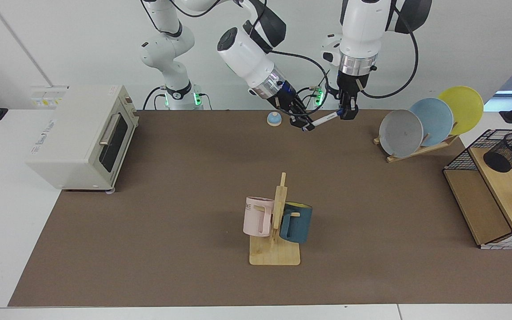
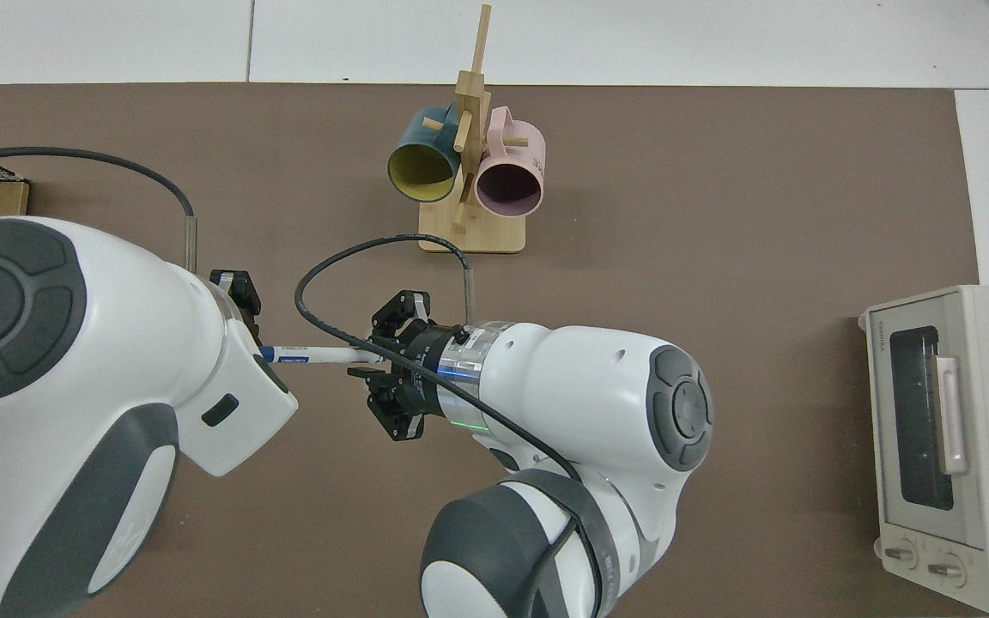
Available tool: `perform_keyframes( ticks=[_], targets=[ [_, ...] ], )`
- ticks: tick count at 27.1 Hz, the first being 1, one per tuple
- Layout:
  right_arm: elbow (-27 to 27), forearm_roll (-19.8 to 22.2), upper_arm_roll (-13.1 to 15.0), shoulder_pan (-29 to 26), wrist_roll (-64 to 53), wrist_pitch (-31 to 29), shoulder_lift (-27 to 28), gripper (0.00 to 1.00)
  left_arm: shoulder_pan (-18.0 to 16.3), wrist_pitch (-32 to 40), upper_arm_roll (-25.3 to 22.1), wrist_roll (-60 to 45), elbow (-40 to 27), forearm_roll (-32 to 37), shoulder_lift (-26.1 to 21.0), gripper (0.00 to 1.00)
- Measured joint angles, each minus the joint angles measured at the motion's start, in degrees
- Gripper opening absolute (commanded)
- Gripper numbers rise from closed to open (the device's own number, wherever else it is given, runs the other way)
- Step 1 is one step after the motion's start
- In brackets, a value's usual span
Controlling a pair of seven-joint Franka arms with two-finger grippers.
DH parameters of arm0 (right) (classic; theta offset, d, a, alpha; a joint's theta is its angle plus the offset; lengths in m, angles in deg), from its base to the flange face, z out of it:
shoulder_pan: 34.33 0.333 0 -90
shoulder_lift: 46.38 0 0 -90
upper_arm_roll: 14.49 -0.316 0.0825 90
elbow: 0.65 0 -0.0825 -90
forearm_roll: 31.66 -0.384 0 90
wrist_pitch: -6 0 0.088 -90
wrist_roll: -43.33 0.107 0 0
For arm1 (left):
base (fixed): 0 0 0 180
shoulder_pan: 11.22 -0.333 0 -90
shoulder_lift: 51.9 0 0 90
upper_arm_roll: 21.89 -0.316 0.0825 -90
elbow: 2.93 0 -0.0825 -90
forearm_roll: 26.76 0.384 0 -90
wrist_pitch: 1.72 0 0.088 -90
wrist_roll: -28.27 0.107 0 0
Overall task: Put markers into pen holder
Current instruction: 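Grasp the marker's capped end with the left gripper, then open the right gripper and withdraw while the left gripper carries the marker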
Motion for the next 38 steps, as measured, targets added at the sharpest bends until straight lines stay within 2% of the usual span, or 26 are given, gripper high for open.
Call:
perform_keyframes(
  ticks=[7,11,16,23,32,38],
  targets=[
    [0.4,1.3,0.0,0.0,-0.1,0.1,0.3,0.99,-0.1,0.0,-0.2,-0.1,0.0,0.3,0.1,0.0],
    [1.5,5.2,0.1,-0.4,-0.2,0.6,0.3,0.99,-0.1,0.2,-0.7,-0.2,-0.1,0.3,0.1,0.0],
    [2.7,9.9,0.3,-3.2,-3.7,5.9,0.1,0.99,-0.2,0.7,-2.2,-2.1,-0.3,0.3,0.1,0.0],
    [3.0,13.4,0.6,-10.1,-15.2,14.2,-0.2,0.99,-0.3,1.5,-7.9,-3.3,-0.5,2.4,0.1,0.0],
    [2.9,25.0,0.8,-18.7,-34.3,23.5,-1.8,1.0,-0.8,1.8,-15.1,-3.4,-0.8,6.0,0.0,0.0],
    [2.8,29.1,0.9,-25.4,-49.6,27.9,-4.3,1.0,-0.8,1.9,-19.8,-3.5,-0.8,8.8,0.0,0.0]
  ],
)
